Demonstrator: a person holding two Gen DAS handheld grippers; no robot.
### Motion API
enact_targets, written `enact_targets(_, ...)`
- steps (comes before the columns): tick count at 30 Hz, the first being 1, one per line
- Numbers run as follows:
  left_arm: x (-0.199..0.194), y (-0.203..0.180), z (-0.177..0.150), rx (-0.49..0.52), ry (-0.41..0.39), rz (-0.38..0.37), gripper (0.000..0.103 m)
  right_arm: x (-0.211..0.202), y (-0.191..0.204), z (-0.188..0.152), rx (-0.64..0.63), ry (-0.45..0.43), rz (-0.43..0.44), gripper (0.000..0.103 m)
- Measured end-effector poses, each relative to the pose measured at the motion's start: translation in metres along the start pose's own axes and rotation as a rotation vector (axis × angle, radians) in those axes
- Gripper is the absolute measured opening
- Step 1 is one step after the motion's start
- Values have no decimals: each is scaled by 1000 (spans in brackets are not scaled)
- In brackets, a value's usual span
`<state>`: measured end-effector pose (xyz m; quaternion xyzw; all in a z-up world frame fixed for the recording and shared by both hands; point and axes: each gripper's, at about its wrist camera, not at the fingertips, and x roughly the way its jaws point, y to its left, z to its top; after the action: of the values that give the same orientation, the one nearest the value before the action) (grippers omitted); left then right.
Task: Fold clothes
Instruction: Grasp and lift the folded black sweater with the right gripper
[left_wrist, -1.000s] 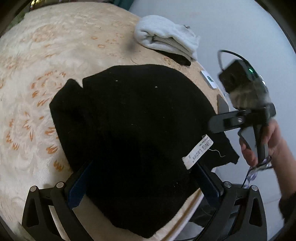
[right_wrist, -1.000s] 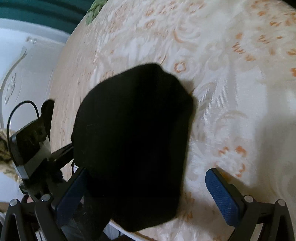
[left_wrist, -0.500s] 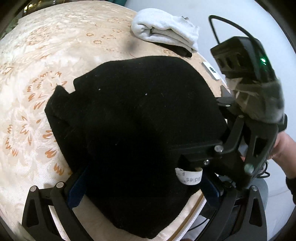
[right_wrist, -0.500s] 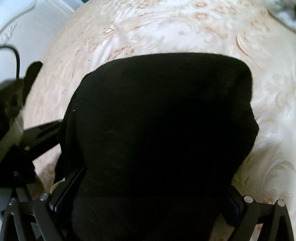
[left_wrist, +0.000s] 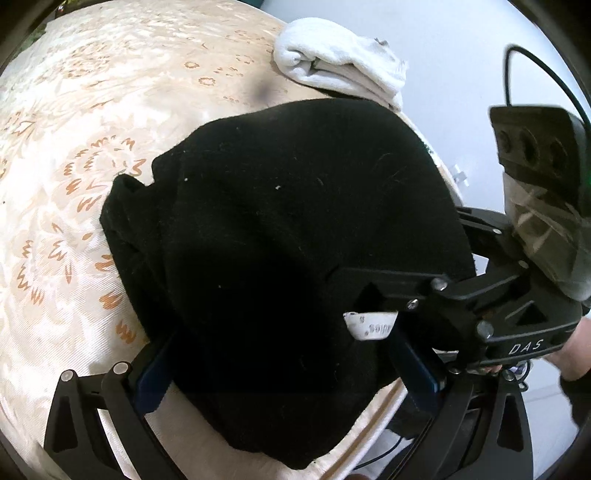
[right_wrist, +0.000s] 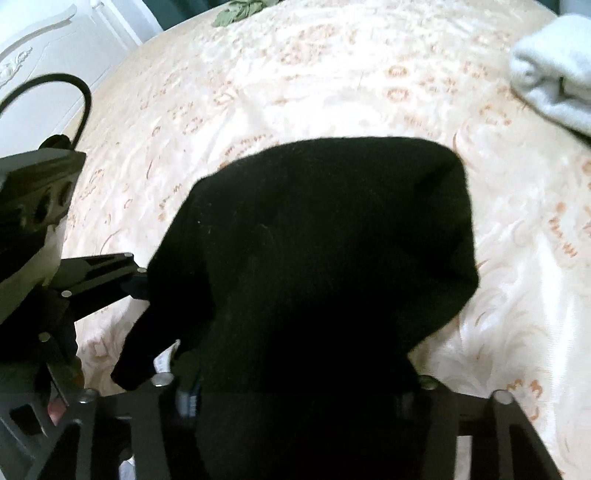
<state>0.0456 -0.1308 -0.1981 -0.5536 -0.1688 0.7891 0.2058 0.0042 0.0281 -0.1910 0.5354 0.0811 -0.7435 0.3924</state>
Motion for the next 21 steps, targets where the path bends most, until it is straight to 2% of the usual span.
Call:
enact_targets(4,-22,10,3,-86,-44,-102,103,-21,8,8,-18,-50,-10,45)
enact_targets(7,-46,15,5,-156,-106,-248,103,-37,12,16,-44,-84,-30,44)
enact_targets(9,-65,15,6,-171,-165,-315,103,-44,9,19,-49,-99,-44,44)
enact_targets(13,-89,9,16,-175,-276,-361,103,-57,-9,11,-27,-126,-52,43)
enact_targets(16,-98,13,18,-204,-333,-386,103,-75,-25,7,14,-191,-34,43)
enact_targets(19,-89,20,29,-276,-308,-418,103,-106,-39,20,76,-310,-11,42)
enact_targets(21,-85,22,21,-297,-277,-426,103,-136,-49,33,113,-401,0,43)
